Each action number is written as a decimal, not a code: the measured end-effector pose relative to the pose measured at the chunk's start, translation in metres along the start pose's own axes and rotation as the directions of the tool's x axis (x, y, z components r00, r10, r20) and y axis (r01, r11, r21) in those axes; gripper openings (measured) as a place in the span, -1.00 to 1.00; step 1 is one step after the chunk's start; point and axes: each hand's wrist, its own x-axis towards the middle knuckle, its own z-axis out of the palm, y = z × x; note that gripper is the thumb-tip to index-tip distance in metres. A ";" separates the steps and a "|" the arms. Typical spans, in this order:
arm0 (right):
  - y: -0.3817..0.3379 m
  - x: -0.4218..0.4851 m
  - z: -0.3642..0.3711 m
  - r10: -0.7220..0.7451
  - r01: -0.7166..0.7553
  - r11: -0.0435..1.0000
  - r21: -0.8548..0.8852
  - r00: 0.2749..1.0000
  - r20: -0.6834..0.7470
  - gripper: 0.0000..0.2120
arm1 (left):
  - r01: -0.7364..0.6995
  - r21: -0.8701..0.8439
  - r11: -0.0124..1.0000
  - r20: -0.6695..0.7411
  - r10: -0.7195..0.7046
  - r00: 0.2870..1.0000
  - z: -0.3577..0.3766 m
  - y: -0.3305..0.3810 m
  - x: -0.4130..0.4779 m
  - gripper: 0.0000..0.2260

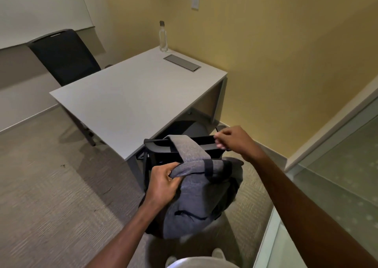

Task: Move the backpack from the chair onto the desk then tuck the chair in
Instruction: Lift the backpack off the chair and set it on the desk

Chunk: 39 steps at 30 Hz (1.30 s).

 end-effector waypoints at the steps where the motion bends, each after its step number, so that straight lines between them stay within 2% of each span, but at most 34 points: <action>1: -0.017 0.003 0.015 0.014 -0.019 0.999 0.043 0.994 0.109 -0.79 | 0.001 0.002 1.000 0.002 -0.001 1.000 -0.004 -0.001 -0.003 -0.75; 3: -0.044 0.011 0.047 0.013 0.000 0.999 -0.051 0.970 0.242 -0.77 | 0.009 0.005 1.000 0.002 -0.009 1.000 -0.011 -0.007 -0.008 -0.74; 6: -0.060 0.030 0.095 -0.016 0.052 0.983 -0.175 0.980 0.199 -0.77 | 0.029 0.026 0.999 -0.005 -0.028 1.000 -0.021 -0.015 -0.015 -0.83; 8: -0.065 0.039 0.119 -0.004 0.020 0.993 -0.113 0.990 0.139 -0.74 | 0.051 0.043 0.998 -0.021 -0.050 0.999 -0.027 -0.018 -0.018 -0.91; 12: -0.081 0.042 0.147 -0.047 0.053 0.998 -0.041 0.988 0.144 -0.75 | 0.117 0.025 0.993 -0.085 -0.114 0.990 -0.039 -0.020 -0.024 -0.81; 14: -0.088 0.039 0.160 -0.093 0.101 0.994 -0.034 0.976 0.195 -0.73 | 0.158 0.012 0.987 -0.114 -0.156 0.981 -0.044 -0.025 -0.028 -0.76; 19: -0.099 0.025 0.183 -0.215 0.327 0.917 -0.229 0.888 0.406 -0.71 | 0.232 0.067 0.970 -0.141 -0.221 0.965 -0.055 -0.033 -0.041 -0.90; 24: -0.090 0.005 0.166 -0.157 0.482 0.771 -0.415 0.777 0.610 -0.69 | 0.180 0.077 0.981 -0.132 -0.169 0.977 -0.058 -0.007 -0.045 -0.78; 27: -0.078 -0.006 0.127 -0.176 0.462 0.785 -0.413 0.806 0.566 -0.54 | 0.171 0.067 0.983 -0.115 -0.163 0.980 -0.056 0.007 -0.044 -0.84; 29: -0.067 -0.017 0.090 -0.238 0.466 0.808 -0.361 0.818 0.523 -0.54 | 0.188 0.035 0.981 -0.120 -0.183 0.976 -0.053 0.018 -0.041 -0.80; 32: -0.039 -0.043 0.029 -0.317 0.391 0.909 -0.142 0.873 0.371 -0.70 | 0.183 -0.020 0.983 -0.171 -0.184 0.968 -0.048 0.038 -0.035 -0.77; 34: -0.008 -0.062 -0.006 -0.322 0.330 0.944 0.010 0.914 0.248 -0.68 | 0.151 -0.066 0.986 -0.185 -0.160 0.970 -0.043 0.053 -0.029 -0.78; 37: 0.042 -0.085 -0.036 -0.271 0.251 0.956 0.151 0.954 0.130 -0.36 | 0.110 -0.127 0.986 -0.154 -0.129 0.980 -0.031 0.078 -0.014 -0.83; 39: 0.068 -0.099 -0.048 -0.201 0.185 0.954 0.236 0.978 0.047 -0.23 | 0.051 -0.148 0.988 -0.116 -0.069 0.991 -0.023 0.101 -0.003 -0.85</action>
